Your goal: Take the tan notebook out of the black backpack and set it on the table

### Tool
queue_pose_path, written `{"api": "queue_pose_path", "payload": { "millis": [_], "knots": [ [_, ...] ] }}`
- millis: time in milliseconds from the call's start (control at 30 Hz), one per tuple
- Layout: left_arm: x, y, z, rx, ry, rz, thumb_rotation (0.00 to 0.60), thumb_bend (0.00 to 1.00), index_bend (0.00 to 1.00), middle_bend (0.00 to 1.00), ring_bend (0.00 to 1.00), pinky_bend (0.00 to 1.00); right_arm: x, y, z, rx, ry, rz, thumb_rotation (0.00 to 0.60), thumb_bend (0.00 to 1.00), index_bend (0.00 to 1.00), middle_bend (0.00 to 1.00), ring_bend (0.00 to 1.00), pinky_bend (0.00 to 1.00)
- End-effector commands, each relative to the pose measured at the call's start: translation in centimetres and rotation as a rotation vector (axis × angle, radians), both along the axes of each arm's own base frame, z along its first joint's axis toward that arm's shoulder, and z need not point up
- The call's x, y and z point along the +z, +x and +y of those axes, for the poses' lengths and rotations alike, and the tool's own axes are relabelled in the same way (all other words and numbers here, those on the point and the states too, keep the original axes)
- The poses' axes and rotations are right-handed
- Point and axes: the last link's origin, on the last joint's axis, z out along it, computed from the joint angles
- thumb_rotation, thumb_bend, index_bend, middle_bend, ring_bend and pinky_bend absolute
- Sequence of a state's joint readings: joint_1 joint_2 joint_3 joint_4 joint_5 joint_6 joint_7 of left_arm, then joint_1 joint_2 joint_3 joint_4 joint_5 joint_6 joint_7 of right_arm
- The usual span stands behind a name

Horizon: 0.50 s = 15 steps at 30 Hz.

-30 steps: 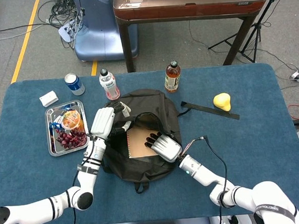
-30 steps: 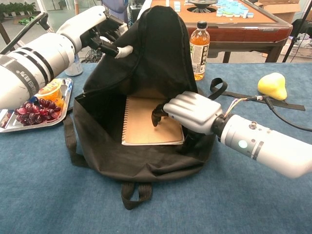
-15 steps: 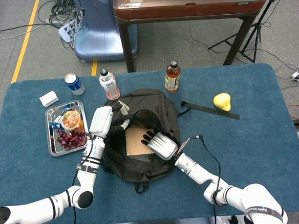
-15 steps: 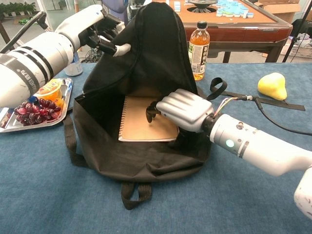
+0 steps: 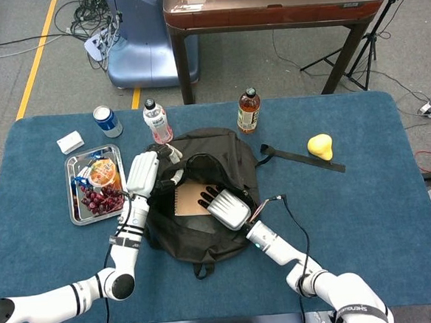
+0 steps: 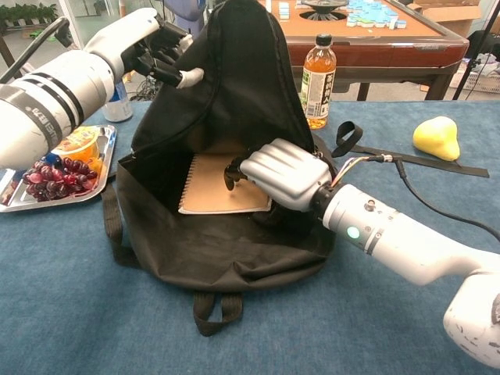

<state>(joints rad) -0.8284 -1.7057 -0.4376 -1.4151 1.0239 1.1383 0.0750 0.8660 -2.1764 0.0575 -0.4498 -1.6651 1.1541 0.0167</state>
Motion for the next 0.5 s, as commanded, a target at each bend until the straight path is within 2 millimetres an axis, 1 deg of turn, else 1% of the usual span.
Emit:
{"api": "queue_pose_path", "payload": {
  "millis": [33,233,500],
  "knots": [
    [0.0,-0.1,0.0,0.001,0.002,0.001,0.6,0.35,0.75,0.42,0.31,0.19,-0.2,0.1,0.0,0.01,-0.005,0.0,0.6,0.32,0.36,0.33,0.24,0.44],
    [0.2,-0.2,0.1,0.008,0.007,0.003,0.6,0.35,0.75,0.42,0.31,0.19,0.1,0.1,-0.3,0.015,-0.025,-0.015,0.6,0.39,0.36,0.35,0.25,0.44],
    [0.2,-0.1,0.4,0.015,0.017,0.005,0.6,0.35,0.75,0.42,0.31,0.19,0.5,0.2,-1.3,0.014,-0.057,0.004,0.6,0.4,0.38,0.37,0.27,0.44]
  ]
}}
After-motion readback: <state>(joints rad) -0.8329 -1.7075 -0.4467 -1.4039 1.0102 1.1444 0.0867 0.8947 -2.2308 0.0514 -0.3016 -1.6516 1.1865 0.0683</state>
